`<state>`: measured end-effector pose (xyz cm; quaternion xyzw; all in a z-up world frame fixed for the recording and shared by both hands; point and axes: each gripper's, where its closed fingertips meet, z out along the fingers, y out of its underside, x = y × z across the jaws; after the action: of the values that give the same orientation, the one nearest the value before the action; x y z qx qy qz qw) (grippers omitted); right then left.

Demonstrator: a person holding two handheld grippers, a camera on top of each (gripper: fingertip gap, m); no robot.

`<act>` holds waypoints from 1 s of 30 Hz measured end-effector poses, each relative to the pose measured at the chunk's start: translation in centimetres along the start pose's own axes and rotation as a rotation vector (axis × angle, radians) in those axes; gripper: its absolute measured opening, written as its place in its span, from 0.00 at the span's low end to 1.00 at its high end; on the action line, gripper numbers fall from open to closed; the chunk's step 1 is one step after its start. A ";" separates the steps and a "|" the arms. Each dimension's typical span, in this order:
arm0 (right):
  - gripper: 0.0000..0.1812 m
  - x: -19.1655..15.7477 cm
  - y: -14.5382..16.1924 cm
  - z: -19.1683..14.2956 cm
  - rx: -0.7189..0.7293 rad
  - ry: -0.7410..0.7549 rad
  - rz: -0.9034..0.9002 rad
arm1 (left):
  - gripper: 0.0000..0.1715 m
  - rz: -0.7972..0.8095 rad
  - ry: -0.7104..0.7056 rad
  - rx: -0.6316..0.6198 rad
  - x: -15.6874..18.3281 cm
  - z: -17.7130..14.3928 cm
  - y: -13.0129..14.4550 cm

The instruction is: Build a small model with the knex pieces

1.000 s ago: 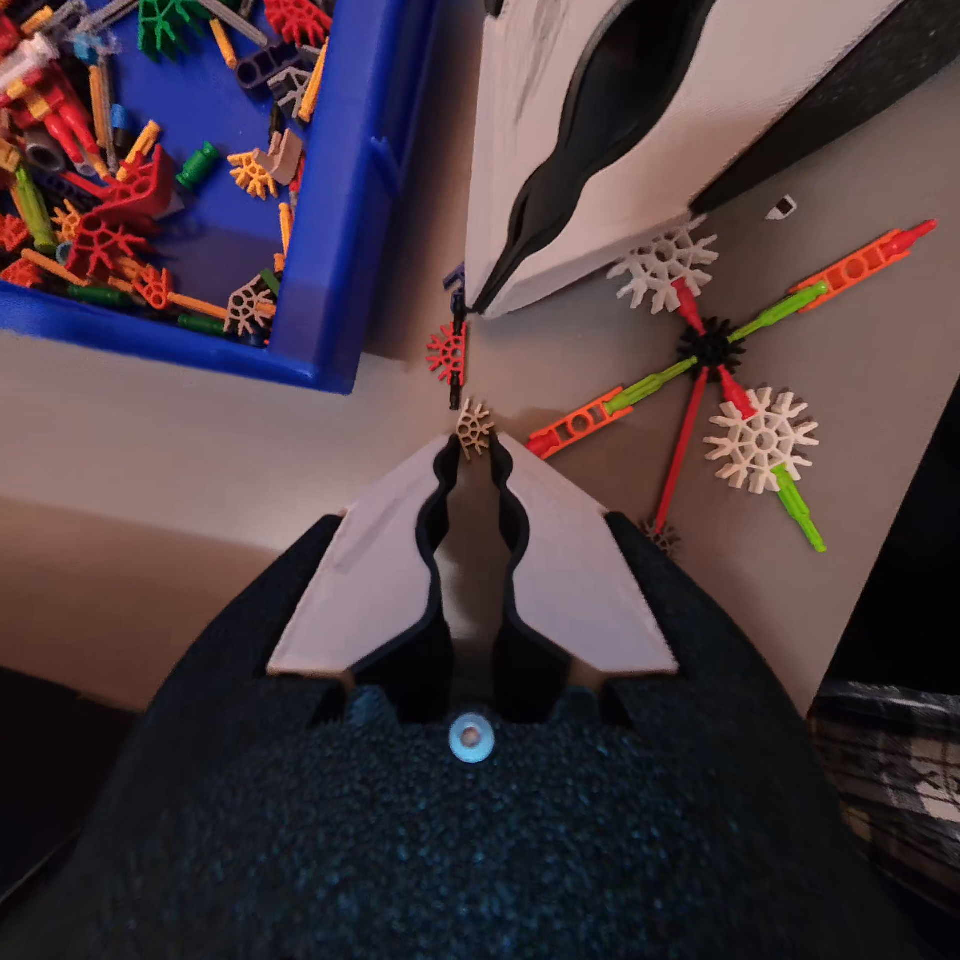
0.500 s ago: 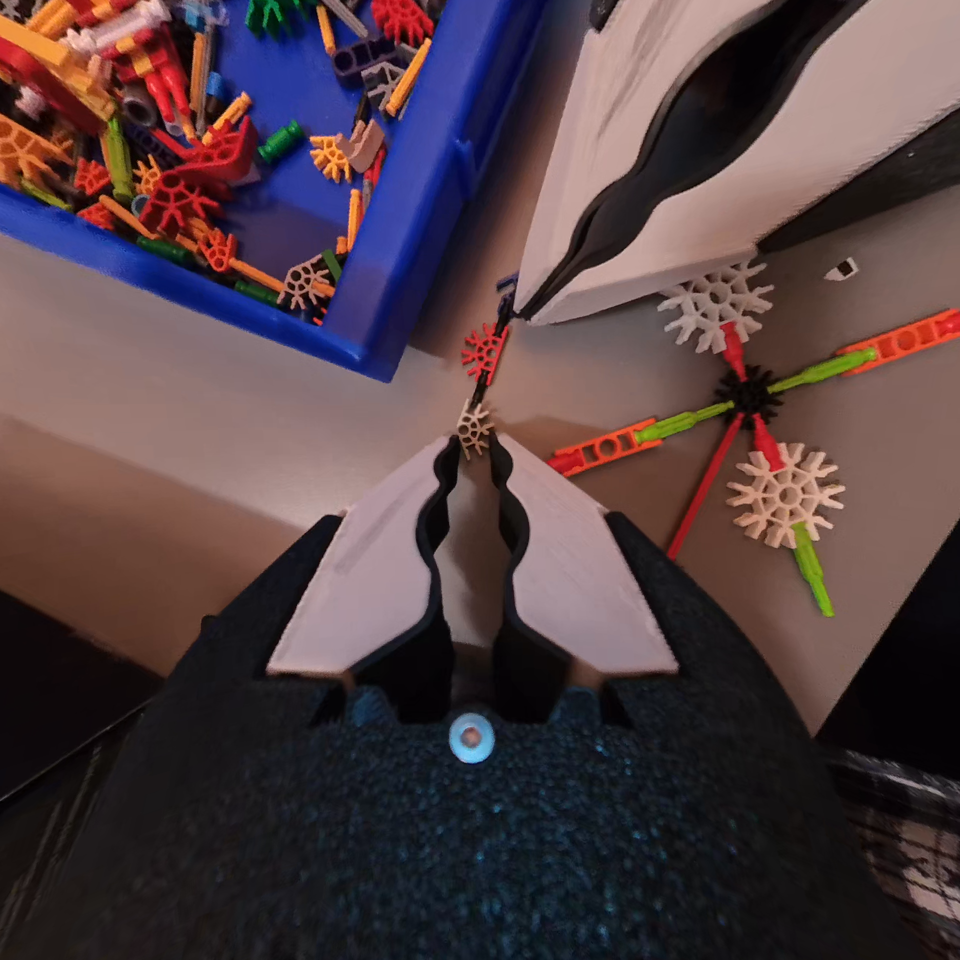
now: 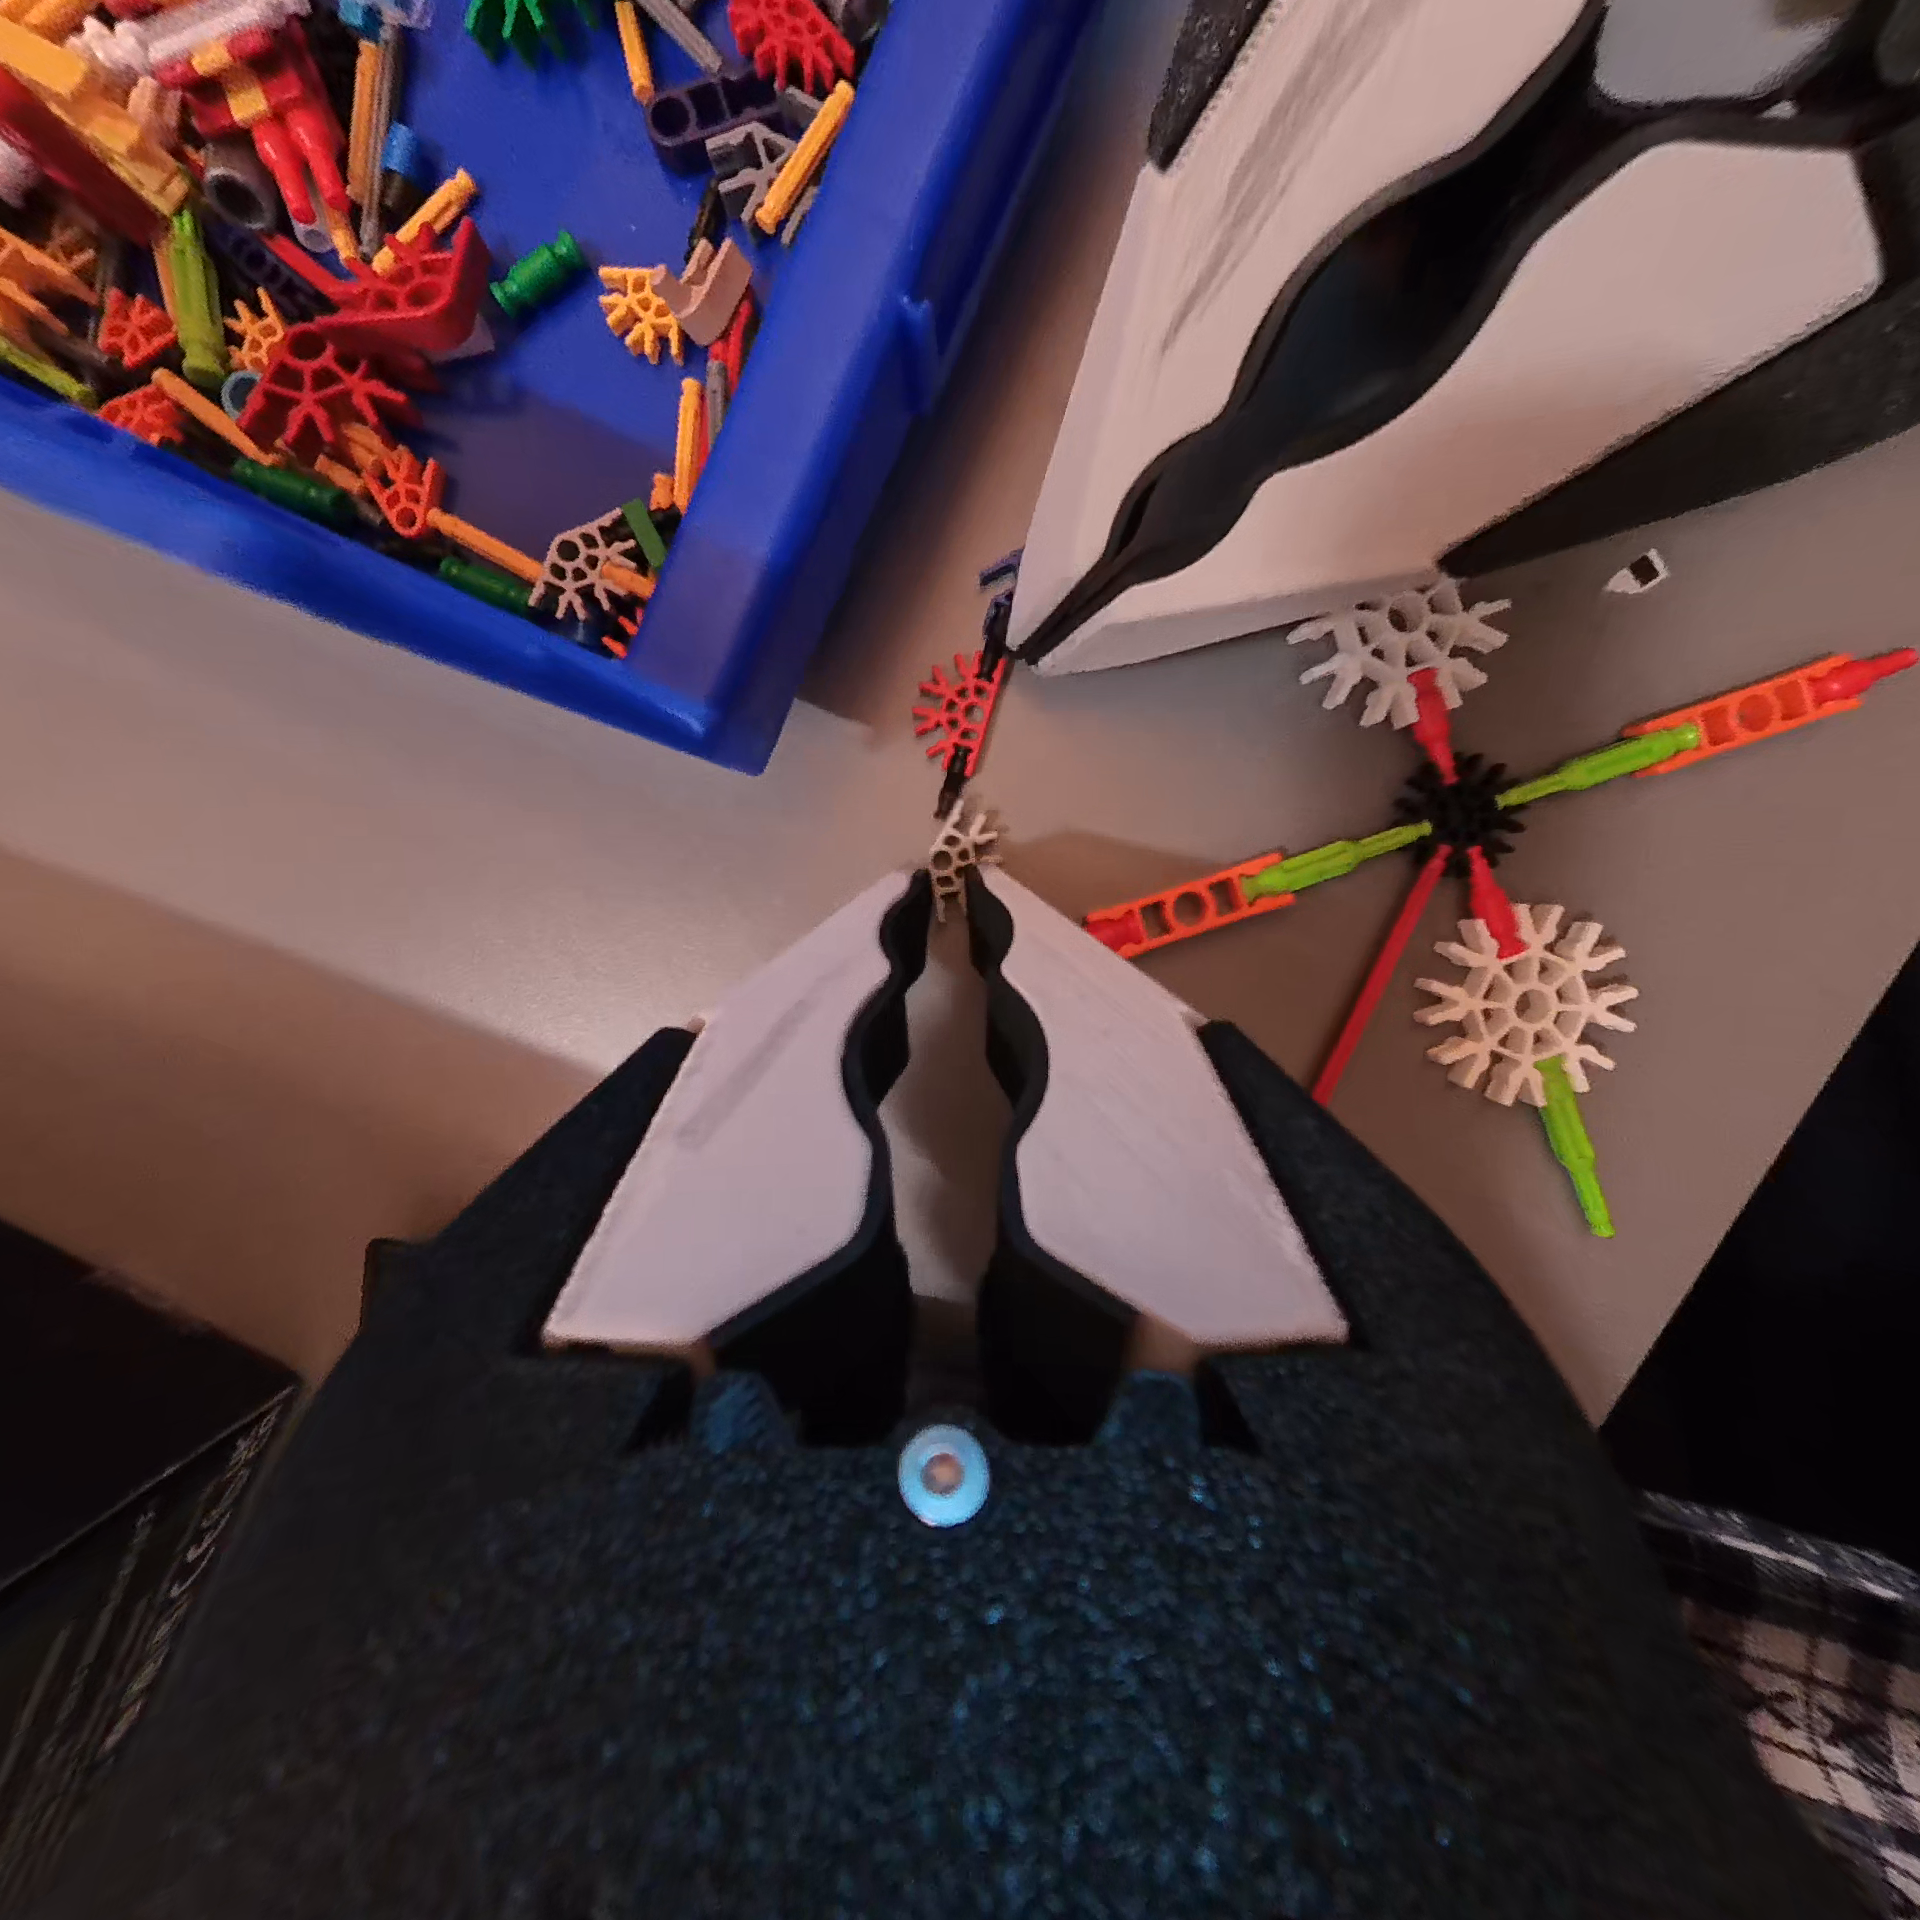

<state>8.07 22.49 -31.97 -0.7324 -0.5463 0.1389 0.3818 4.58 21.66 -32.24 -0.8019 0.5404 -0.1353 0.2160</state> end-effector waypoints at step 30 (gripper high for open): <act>0.00 1.2 -0.3 -1.4 0.058 0.001 0.062 | 0.07 0.039 0.024 0.017 0.1 -0.7 0.6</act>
<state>9.13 23.05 -30.57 -0.7378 -0.5189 0.1658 0.3986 3.82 21.24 -31.93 -0.7874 0.5575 -0.1455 0.2190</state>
